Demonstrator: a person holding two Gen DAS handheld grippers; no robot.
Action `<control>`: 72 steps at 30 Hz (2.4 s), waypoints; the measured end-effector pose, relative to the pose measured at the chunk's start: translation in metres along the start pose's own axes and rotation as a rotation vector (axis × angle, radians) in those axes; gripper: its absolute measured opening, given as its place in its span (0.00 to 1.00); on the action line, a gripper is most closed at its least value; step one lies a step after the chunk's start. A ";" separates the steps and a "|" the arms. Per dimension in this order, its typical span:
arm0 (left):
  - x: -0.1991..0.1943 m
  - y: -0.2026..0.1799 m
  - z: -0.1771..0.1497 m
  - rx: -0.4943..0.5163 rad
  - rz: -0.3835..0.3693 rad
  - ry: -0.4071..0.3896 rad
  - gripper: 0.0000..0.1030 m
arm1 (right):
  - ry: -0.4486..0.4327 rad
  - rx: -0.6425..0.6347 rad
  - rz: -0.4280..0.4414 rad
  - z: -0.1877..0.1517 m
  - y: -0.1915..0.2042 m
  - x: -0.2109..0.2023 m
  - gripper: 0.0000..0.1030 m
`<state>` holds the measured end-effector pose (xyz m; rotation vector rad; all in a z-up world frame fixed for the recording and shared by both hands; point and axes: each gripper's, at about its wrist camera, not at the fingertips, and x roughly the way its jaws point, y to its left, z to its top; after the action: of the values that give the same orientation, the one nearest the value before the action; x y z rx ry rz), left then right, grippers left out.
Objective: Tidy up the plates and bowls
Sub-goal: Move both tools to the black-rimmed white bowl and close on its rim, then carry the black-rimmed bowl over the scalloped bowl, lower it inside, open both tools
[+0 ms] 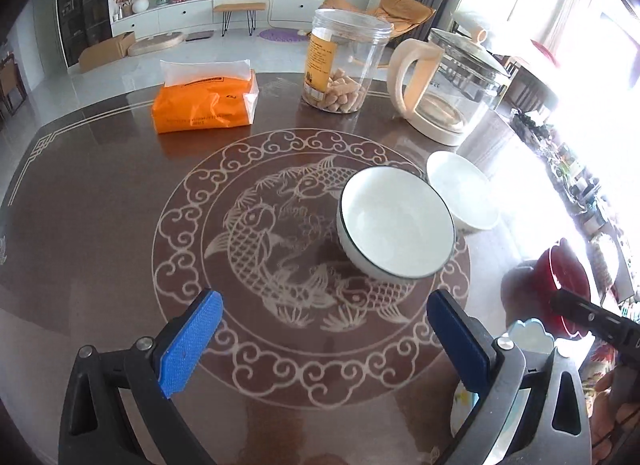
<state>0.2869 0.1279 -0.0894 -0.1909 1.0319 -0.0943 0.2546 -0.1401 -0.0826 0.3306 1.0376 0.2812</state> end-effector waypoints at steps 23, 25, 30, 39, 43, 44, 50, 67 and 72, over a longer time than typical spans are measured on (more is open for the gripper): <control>0.101 -0.012 0.060 -0.032 -0.042 0.178 0.08 | 0.204 0.069 -0.035 0.060 0.040 0.131 0.15; 0.100 -0.014 0.058 -0.026 -0.039 0.171 0.07 | 0.200 0.044 -0.053 0.060 0.044 0.132 0.15; 0.084 -0.015 0.050 -0.020 -0.044 0.165 0.07 | 0.193 0.012 -0.058 0.056 0.048 0.126 0.14; 0.003 -0.044 0.018 0.029 -0.106 0.083 0.07 | 0.142 -0.009 0.008 0.038 0.045 0.057 0.14; -0.021 -0.074 -0.011 0.070 -0.150 0.064 0.07 | 0.110 -0.020 0.004 0.017 0.032 0.010 0.14; -0.023 -0.081 -0.020 0.075 -0.161 0.069 0.07 | 0.104 -0.017 -0.001 0.010 0.027 -0.001 0.14; -0.016 -0.122 -0.073 0.110 -0.184 0.102 0.07 | 0.105 0.031 -0.043 -0.031 -0.016 -0.037 0.14; 0.010 -0.143 -0.119 0.126 -0.161 0.152 0.08 | 0.157 0.110 -0.044 -0.080 -0.075 -0.023 0.14; 0.009 -0.144 -0.120 0.139 -0.171 0.145 0.08 | 0.146 0.111 -0.034 -0.081 -0.076 -0.023 0.14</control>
<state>0.1903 -0.0285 -0.1280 -0.1473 1.1474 -0.3382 0.1778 -0.2080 -0.1324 0.3966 1.2038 0.2202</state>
